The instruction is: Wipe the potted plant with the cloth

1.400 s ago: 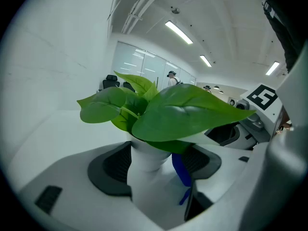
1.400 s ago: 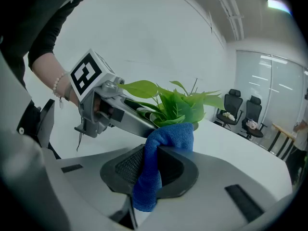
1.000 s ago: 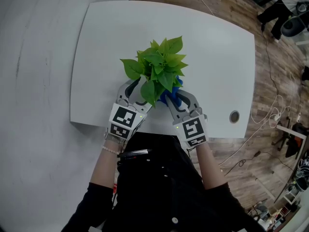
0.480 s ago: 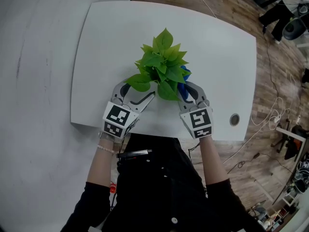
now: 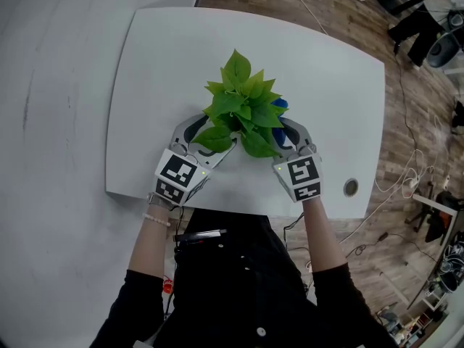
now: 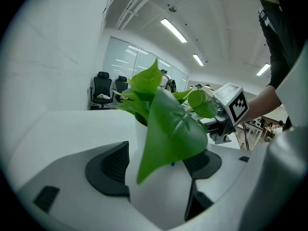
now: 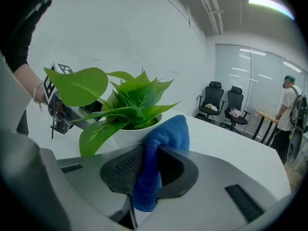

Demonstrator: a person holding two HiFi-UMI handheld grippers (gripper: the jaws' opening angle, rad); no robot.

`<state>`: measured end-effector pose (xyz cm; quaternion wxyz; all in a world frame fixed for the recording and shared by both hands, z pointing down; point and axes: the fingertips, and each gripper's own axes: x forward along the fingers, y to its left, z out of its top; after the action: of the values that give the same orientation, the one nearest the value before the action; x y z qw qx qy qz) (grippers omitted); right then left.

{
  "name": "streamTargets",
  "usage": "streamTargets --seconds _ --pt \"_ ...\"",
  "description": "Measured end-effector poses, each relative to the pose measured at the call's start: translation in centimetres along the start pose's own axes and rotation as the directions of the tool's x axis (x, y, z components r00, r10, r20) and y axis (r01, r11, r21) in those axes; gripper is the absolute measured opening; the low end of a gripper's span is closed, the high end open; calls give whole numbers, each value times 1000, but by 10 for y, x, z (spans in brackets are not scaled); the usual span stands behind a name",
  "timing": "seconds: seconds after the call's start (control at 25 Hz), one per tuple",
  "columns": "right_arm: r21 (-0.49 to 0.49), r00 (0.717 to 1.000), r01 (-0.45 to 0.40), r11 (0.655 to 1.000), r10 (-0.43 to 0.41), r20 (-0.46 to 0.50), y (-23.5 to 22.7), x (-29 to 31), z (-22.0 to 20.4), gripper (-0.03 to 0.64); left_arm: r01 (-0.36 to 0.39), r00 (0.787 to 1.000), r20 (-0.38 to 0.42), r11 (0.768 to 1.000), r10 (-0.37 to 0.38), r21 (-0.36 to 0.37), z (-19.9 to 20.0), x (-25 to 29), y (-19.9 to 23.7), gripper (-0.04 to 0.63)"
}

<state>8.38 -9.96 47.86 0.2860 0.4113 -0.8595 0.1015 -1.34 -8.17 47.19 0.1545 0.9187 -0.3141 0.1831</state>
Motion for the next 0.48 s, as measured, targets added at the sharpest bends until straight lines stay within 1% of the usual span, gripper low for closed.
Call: streamTargets --seconds 0.12,0.24,0.32,0.48 --pt "-10 1000 -6 1000 5 -3 -7 5 5 94 12 1000 18 1000 -12 -1 12 6 3 334" --pt "-23 1000 -10 1000 10 -4 -13 10 12 94 26 1000 15 999 -26 22 23 11 2 333" --pt "-32 1000 -10 999 9 -4 -15 10 13 94 29 999 15 999 -30 25 24 14 -1 333" --pt "-41 1000 -10 999 10 -5 -13 10 8 94 15 1000 20 1000 -16 12 19 18 -6 279"
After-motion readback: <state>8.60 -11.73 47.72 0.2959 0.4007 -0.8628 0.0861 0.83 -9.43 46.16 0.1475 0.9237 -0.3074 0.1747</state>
